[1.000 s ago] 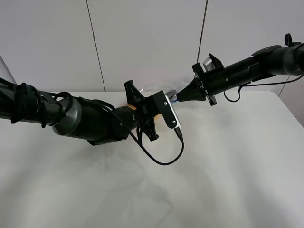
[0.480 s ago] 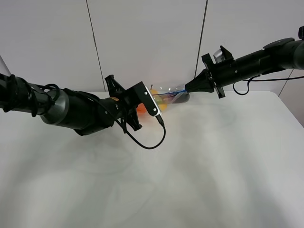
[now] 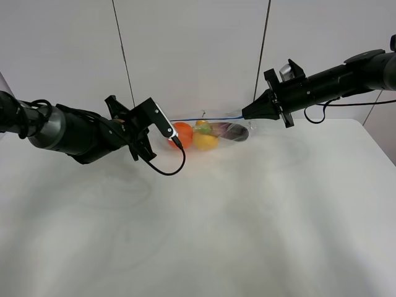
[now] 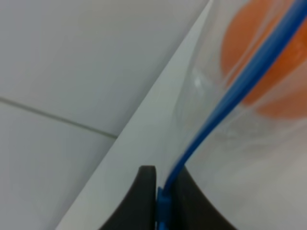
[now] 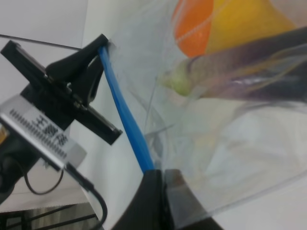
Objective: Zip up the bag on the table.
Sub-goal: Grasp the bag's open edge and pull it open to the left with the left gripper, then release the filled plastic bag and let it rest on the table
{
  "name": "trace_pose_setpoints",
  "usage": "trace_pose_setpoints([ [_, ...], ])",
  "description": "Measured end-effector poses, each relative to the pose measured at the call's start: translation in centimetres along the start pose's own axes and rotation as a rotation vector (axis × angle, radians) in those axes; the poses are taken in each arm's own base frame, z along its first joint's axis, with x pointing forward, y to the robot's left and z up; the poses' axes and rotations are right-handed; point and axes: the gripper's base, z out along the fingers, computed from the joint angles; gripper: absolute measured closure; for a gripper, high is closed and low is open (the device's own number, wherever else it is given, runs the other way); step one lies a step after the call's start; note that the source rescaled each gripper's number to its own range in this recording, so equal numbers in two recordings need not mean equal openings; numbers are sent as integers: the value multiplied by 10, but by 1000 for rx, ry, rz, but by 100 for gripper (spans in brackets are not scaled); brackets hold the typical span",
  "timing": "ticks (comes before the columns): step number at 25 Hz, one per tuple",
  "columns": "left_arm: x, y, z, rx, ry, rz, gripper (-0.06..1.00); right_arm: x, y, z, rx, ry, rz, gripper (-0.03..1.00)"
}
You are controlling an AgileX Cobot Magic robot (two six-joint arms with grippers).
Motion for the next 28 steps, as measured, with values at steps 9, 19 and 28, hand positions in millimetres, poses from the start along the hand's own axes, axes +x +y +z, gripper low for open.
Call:
trace_pose_setpoints([
  [9, 7, 4, 2, 3, 22, -16, 94, 0, 0, -1, 1, -2, 0, 97],
  [19, 17, 8, 4, 10, 58, -100, 38, 0, -5, -5, 21, 0, -3, 97],
  [28, 64, 40, 13, -72, 223, -273, 7, 0, -5, -5, 23, 1, -4, 97],
])
